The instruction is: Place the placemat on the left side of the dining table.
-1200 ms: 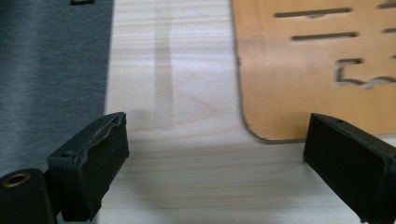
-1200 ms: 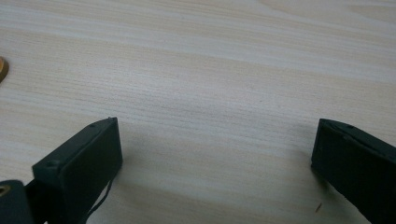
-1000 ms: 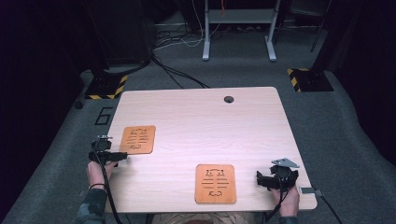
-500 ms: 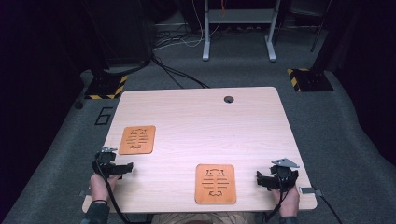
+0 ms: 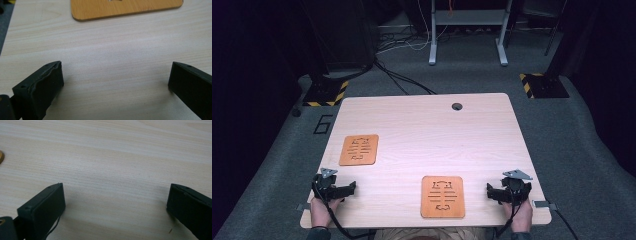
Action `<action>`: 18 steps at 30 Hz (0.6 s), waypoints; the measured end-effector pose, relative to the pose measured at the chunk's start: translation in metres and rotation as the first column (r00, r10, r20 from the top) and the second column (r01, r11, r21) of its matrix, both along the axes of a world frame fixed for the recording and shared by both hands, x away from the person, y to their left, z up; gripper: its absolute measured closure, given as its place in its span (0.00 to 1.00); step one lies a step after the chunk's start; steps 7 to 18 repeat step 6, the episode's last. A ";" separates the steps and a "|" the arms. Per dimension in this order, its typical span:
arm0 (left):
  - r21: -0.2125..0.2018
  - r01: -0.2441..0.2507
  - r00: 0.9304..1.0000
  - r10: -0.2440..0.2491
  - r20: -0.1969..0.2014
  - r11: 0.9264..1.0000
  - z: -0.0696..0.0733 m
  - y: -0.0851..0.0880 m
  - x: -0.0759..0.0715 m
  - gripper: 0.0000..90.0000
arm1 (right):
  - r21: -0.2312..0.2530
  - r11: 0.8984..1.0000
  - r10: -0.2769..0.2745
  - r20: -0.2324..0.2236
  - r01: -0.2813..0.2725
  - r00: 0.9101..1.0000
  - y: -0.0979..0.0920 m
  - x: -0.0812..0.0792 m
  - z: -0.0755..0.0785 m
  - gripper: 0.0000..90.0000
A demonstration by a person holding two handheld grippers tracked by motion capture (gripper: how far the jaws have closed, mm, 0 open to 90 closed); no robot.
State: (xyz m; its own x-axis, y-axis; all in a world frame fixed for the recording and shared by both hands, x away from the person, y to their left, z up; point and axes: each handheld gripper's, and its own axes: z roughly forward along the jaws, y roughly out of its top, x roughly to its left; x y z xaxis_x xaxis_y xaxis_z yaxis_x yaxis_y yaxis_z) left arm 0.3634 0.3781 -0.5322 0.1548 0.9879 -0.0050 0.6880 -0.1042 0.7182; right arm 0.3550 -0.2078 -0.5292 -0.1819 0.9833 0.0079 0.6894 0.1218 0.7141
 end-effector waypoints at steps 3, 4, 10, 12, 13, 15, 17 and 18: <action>0.000 0.000 1.000 0.000 0.000 1.000 0.000 0.000 0.000 0.00 | -0.002 1.000 -0.002 0.000 0.002 1.000 0.000 0.000 0.000 0.01; -0.001 0.000 1.000 0.000 0.000 1.000 0.000 0.000 0.000 0.00 | 0.001 1.000 -0.002 0.000 0.002 1.000 0.000 0.000 0.000 0.01; 0.000 -0.001 1.000 0.001 0.000 1.000 0.000 0.000 0.000 0.00 | -0.004 1.000 -0.003 0.000 0.003 1.000 0.000 0.000 0.000 0.01; 0.000 -0.001 1.000 0.001 0.000 1.000 0.000 0.000 0.000 0.00 | -0.004 1.000 -0.003 0.000 0.003 1.000 0.000 0.000 0.000 0.01; 0.000 -0.001 1.000 0.001 0.000 1.000 0.000 0.000 0.000 0.00 | -0.004 1.000 -0.003 0.000 0.003 1.000 0.000 0.000 0.000 0.01; 0.000 -0.001 1.000 0.001 0.000 1.000 0.000 0.000 0.000 0.00 | -0.004 1.000 -0.003 0.000 0.003 1.000 0.000 0.000 0.000 0.01; 0.000 -0.001 1.000 0.001 0.000 1.000 0.000 0.000 0.000 0.00 | -0.004 1.000 -0.003 0.000 0.003 1.000 0.000 0.000 0.000 0.01; 0.000 -0.001 1.000 0.001 0.000 1.000 0.000 0.000 0.000 0.00 | -0.004 1.000 -0.003 0.000 0.003 1.000 0.000 0.000 0.000 0.01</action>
